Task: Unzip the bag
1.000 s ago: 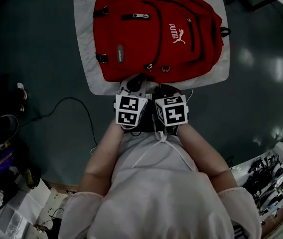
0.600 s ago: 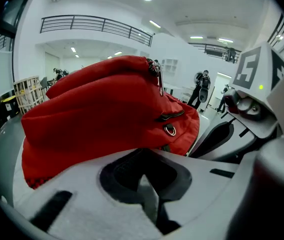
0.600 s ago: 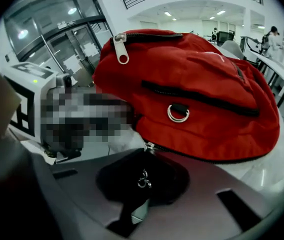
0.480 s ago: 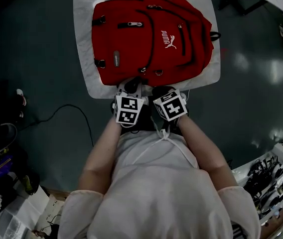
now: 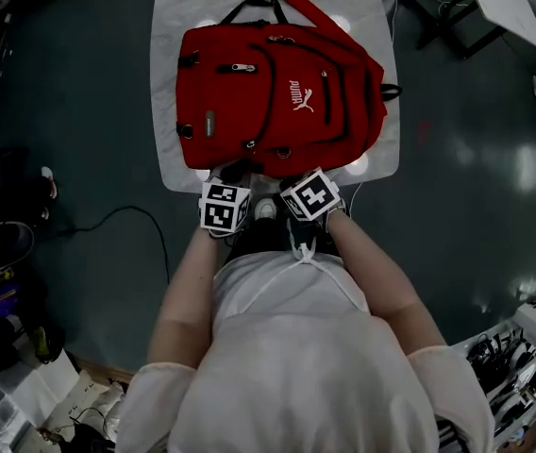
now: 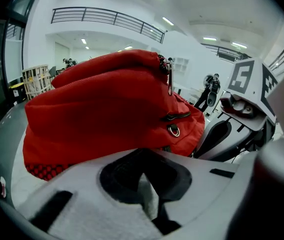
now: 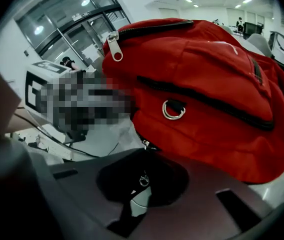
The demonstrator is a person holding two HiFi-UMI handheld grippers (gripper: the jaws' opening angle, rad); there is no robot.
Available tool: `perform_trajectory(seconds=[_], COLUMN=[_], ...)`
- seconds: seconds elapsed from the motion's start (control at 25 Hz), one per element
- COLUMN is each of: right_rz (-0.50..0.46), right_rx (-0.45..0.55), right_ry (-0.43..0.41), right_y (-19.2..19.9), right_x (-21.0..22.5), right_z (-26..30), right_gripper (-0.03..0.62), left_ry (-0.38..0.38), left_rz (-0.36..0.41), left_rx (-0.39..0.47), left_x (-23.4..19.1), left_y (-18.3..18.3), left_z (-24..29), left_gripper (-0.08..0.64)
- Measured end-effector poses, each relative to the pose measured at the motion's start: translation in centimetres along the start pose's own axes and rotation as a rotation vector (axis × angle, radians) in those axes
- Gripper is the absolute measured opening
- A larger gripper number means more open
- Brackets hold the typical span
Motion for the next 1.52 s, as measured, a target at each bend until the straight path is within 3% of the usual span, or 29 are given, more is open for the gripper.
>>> perform_trajectory(seconds=[0.32,0.64,1.0,1.28,1.52], right_rz=[-0.034,-0.068,-0.130,-0.076,-0.147], right_rx=[-0.025,-0.051,-0.072,-0.091,-0.081], right_ry=[-0.034,-0.012,0.063,0.120,0.169], right_y=[1.1,3.2,4.2,5.5,5.1], right_x=[2.4,5.7,9.2,12.2,13.8], right_z=[-2.0,-4.1,-5.9,-7.7,-8.4], right_gripper=[0.028,0.028,0.028,0.028,0.028], left_ry=[-0.100,-0.155,-0.217,-0.269,-0.269], left_rz=[0.038,-0.001,-0.059,-0.088,-0.157], left_rx=[-0.051,-0.063,-0.074,-0.071,-0.138], left_x=[0.6,0.8,1.1,1.4,1.3], left_y=[-0.3,-0.1,-0.1,0.0,-0.4], left_z=[0.2,0.2,0.4,0.4,0.6], left_gripper=[0.021,0.021,0.020,0.021,0.021])
Point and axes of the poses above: the fingertips, and each gripper's own axes: z forward along the fingers, x to its right, y out of its underside, the point moved 8 cm from there along -z, backward along the fingers, and after that the axes turned 4 degrees about z, right-handed, at the moved point
